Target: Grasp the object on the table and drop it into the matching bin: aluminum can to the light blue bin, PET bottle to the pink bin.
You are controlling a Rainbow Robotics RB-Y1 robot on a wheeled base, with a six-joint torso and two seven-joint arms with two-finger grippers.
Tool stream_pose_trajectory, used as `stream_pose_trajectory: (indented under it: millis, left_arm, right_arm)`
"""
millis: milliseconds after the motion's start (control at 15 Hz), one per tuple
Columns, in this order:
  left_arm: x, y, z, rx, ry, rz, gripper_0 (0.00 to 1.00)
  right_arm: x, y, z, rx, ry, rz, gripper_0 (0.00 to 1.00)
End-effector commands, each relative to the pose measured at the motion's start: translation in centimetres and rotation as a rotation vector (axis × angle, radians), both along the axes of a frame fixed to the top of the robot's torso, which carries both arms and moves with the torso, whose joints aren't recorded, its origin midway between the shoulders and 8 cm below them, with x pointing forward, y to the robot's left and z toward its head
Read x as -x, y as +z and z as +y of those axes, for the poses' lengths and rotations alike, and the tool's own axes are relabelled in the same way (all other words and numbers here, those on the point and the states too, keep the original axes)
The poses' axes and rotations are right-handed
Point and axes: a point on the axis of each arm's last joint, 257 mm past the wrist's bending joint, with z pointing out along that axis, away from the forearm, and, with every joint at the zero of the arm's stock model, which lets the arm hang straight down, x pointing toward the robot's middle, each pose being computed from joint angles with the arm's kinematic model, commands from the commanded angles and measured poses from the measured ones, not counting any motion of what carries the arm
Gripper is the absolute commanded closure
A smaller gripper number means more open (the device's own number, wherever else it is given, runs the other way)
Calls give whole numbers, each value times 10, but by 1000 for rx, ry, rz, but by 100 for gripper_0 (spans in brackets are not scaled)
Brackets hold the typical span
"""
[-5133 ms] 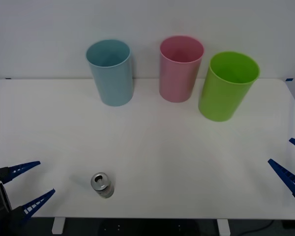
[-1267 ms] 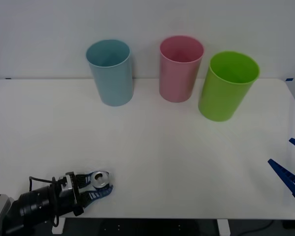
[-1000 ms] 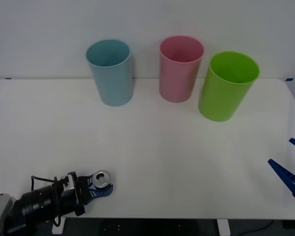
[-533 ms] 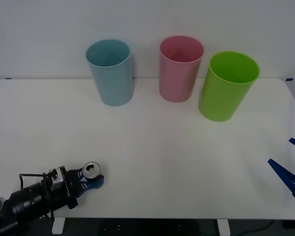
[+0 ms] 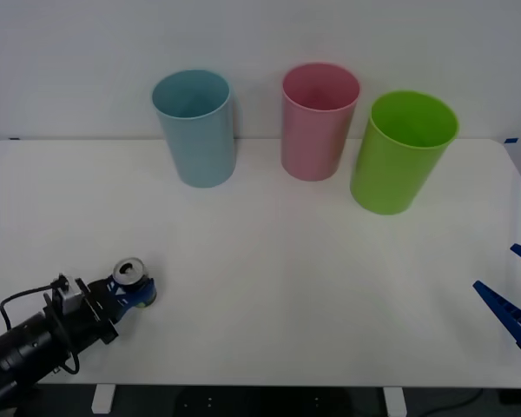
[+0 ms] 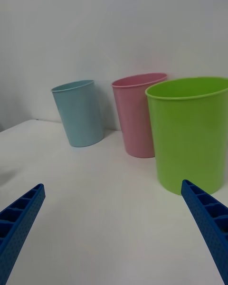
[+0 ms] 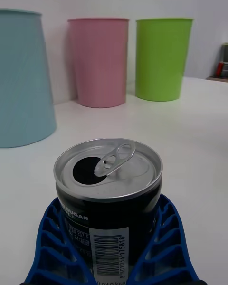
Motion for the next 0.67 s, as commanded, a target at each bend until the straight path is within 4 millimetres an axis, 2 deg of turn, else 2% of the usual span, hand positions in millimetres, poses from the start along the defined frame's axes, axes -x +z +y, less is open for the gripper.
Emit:
stream_pose_trajectory:
  millis: [67,400,667]
  left_arm:
    - [-16,14,14,47,77,-16,100]
    - [-37,47,30,106,155,-58,100]
    - [-56,88,20,152,134,-115,100]
  right_arm:
    - [0,0,0,0,0,0,0]
    - [0,0,0,0,0,0,0]
    - [0,0,0,0,0,0,0]
